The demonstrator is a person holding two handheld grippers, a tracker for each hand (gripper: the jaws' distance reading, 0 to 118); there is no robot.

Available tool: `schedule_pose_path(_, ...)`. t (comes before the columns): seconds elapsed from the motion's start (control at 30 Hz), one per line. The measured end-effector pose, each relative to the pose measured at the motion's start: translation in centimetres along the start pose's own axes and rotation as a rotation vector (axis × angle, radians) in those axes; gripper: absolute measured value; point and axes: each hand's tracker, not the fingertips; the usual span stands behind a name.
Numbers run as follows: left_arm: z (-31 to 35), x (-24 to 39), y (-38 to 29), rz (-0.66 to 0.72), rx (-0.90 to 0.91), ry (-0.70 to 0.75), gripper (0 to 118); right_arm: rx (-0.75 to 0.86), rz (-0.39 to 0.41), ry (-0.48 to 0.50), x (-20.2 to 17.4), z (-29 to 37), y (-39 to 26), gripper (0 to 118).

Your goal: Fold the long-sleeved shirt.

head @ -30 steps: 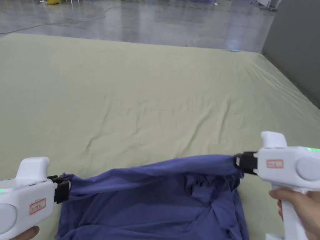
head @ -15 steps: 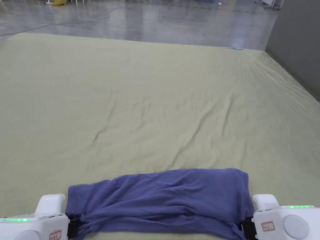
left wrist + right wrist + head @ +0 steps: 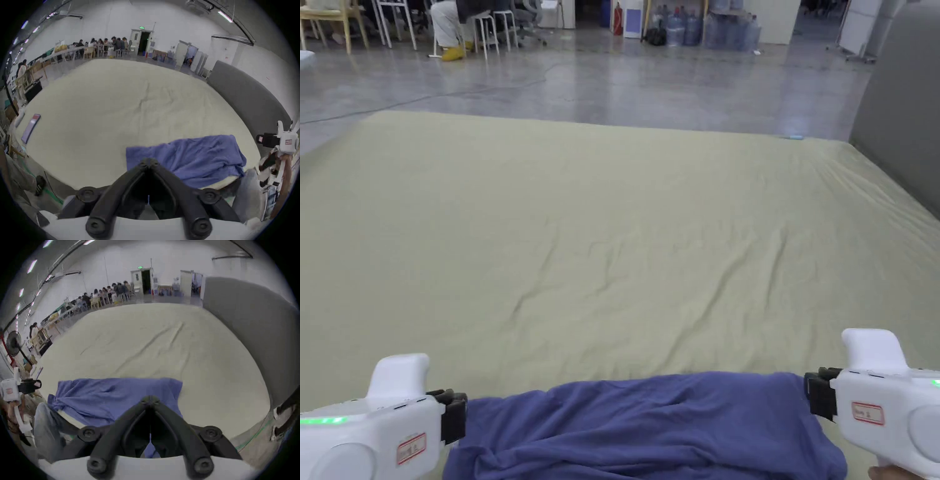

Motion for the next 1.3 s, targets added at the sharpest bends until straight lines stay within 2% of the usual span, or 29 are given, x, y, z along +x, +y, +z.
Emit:
schedule_pose_path(0.03,0.0,-0.2,0.4,0.002,-0.016,-0.013,0,-0.024,0.022,0.025,-0.4,-0.5,0.5,2)
schedule_pose_path(0.13,0.0,-0.4,0.1,0.029,0.0,-0.051,0,0.0,0.012,0.099,-1.7,-0.8,0.4,2)
schedule_pose_path(0.2,-0.3,-0.8,-0.6,0.045,-0.01,-0.059,0,-0.013,0.02,0.114,-2.2,-0.8,0.4,2)
schedule_pose_path(0.33,-1.8,-5.1,-1.6,0.282,-0.073,-0.223,0,-0.043,0.033,0.138,-2.6,-1.6,-0.3,2)
schedule_pose_path(0.37,-2.3,-6.2,-1.9,0.348,-0.088,-0.28,10,-0.053,0.036,0.139,-2.6,-1.8,-0.5,2)
schedule_pose_path(0.43,-3.5,-8.3,-2.7,0.445,-0.103,-0.358,109,-0.072,0.042,0.142,-2.7,-1.9,-0.7,2)
schedule_pose_path(0.47,-4.4,-9.0,-3.1,0.471,-0.122,-0.381,118,-0.079,0.044,0.142,-2.7,-2.1,-0.9,2)
schedule_pose_path(0.5,-4.9,-9.7,-3.5,0.498,-0.074,-0.424,118,-0.085,0.045,0.143,-2.7,-2.2,-1.0,2)
schedule_pose_path(0.63,-8.8,-11.3,-5.1,0.614,-0.208,-0.556,118,-0.103,0.039,0.133,-2.7,-2.8,-1.0,2)
schedule_pose_path(0.7,-10.9,-10.9,-5.9,0.632,-0.264,-0.563,118,-0.103,0.036,0.127,-2.8,-2.9,-0.8,2)
schedule_pose_path(0.8,-12.1,-9.3,-6.1,0.647,-0.201,-0.707,118,-0.101,0.03,0.13,-3.0,-2.9,-0.7,2)
schedule_pose_path(0.9,-15.0,-7.6,-6.3,0.732,-0.207,-0.839,118,-0.101,0.035,0.141,-3.4,-2.7,-0.7,2)
schedule_pose_path(1.07,-16.5,-4.3,-4.9,0.599,-0.219,-0.757,116,-0.099,0.035,0.152,-3.3,-2.2,-0.9,2)
schedule_pose_path(1.1,-16.4,-4.4,-4.7,0.576,-0.226,-0.714,87,-0.097,0.031,0.15,-3.1,-2.0,-0.9,2)
schedule_pose_path(1.13,-16.5,-4.3,-4.4,0.552,-0.243,-0.633,23,-0.096,0.027,0.147,-2.9,-1.8,-1.0,2)
schedule_pose_path(1.17,-16.5,-4.1,-4.6,0.488,-0.267,-0.534,4,-0.094,0.024,0.143,-2.7,-1.6,-1.0,2)
schedule_pose_path(1.2,-16.4,-4.2,-4.6,0.414,-0.268,-0.546,4,-0.091,0.022,0.135,-2.5,-1.4,-1.1,2)
schedule_pose_path(1.23,-16.1,-4.6,-4.4,0.464,-0.244,-0.611,4,-0.088,0.021,0.13,-2.2,-1.2,-1.1,2)
schedule_pose_path(1.3,-15.4,-5.2,-3.5,0.489,-0.23,-0.562,4,-0.089,0.018,0.124,-1.9,-0.9,-1.2,2)
